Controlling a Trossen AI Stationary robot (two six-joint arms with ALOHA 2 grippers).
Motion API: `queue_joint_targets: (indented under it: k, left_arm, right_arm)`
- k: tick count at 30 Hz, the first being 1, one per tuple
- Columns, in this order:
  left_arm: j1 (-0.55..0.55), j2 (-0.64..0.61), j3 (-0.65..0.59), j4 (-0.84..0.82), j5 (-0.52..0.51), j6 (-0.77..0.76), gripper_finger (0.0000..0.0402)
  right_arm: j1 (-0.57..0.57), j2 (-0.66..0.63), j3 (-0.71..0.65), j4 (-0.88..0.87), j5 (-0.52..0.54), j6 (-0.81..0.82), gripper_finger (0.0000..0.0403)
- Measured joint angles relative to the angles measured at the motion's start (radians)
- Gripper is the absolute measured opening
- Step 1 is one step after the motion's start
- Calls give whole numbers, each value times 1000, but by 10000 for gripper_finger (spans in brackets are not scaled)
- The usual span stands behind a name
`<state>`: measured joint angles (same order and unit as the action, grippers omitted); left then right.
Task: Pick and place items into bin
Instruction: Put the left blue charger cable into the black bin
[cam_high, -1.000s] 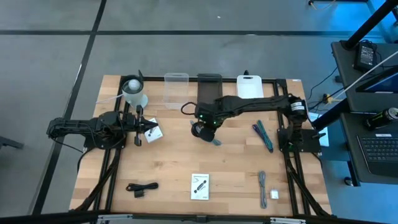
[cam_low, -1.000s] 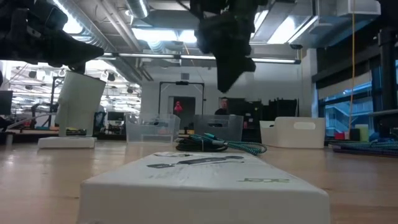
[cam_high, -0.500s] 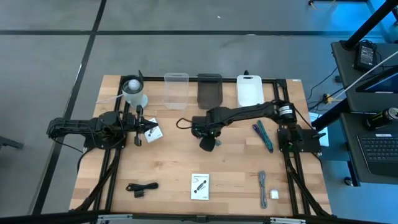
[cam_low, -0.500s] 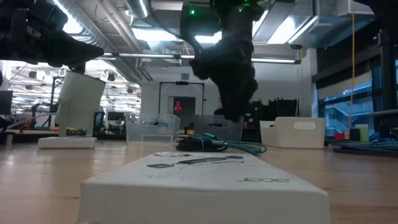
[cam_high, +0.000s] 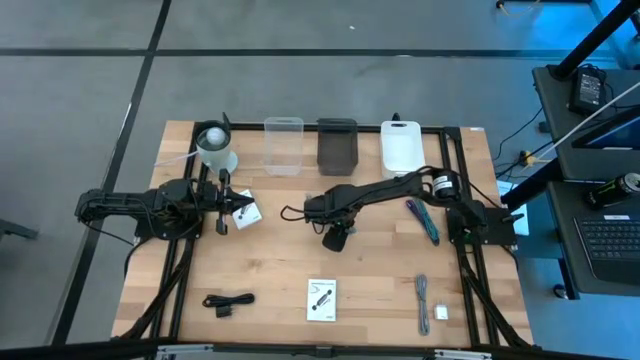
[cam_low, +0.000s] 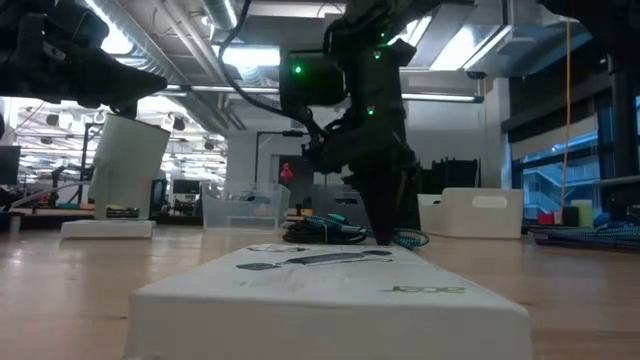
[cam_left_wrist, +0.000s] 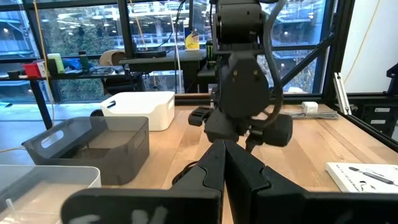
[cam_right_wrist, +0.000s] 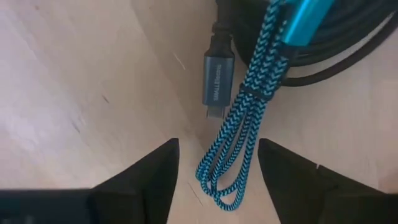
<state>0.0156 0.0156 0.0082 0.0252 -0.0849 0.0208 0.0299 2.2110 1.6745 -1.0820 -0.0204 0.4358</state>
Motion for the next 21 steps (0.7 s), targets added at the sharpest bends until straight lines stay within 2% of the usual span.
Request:
queue_joint_targets:
  k: [12, 14, 18, 21]
  left_arm:
    - [0, 0, 0, 0, 0, 0, 2]
    - [0, 0, 0, 0, 0, 0, 2]
    - [0, 0, 0, 0, -1, 0, 2]
    - [0, 0, 0, 0, -1, 0, 2]
  right_arm:
    - [-1, 1, -24, 20, 4, 3, 24]
    - [-1, -2, -26, 17, 4, 6, 13]
    - [-2, -12, -26, -8, 0, 15, 29]
    - [-2, -32, -18, -48, 0, 9, 25]
